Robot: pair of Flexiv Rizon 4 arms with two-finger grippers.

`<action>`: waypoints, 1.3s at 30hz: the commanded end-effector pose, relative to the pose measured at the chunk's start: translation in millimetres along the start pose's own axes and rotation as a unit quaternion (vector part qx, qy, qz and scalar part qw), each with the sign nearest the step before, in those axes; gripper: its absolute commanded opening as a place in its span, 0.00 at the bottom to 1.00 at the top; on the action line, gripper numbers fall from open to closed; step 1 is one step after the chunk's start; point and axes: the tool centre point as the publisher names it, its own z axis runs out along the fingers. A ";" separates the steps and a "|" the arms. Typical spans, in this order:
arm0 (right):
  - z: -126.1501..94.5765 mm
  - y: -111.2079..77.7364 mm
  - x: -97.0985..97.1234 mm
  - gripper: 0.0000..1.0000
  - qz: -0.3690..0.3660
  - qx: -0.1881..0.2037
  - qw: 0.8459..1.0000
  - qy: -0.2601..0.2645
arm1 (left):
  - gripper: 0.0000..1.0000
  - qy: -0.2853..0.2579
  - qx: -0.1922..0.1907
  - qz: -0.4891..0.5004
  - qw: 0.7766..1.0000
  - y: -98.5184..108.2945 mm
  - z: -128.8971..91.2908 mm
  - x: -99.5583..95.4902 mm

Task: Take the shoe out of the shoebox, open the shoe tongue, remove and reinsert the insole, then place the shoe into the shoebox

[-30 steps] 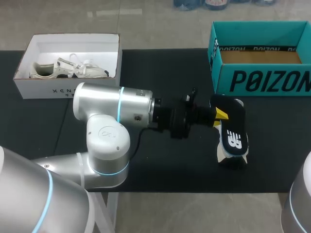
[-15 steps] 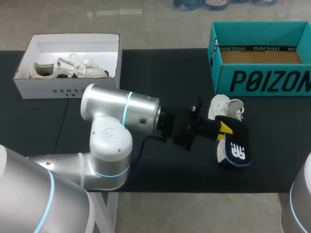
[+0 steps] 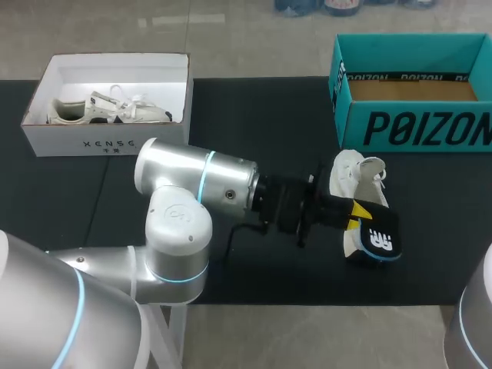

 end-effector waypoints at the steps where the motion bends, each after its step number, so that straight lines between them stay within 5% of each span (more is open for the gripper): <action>1: 0.1 -0.6 0.3 1.00 0.000 0.000 1.000 -0.001 | 0.00 -0.012 0.014 0.003 1.000 13.2 16.2 7.3; 8: 0.1 -0.6 0.3 1.00 0.000 0.000 1.000 -0.001 | 0.00 0.001 0.007 -0.004 1.000 31.0 31.9 8.7; 39: 0.1 -0.6 0.3 1.00 0.000 0.000 1.000 -0.001 | 0.00 0.051 -0.051 -0.048 0.996 94.0 18.1 15.3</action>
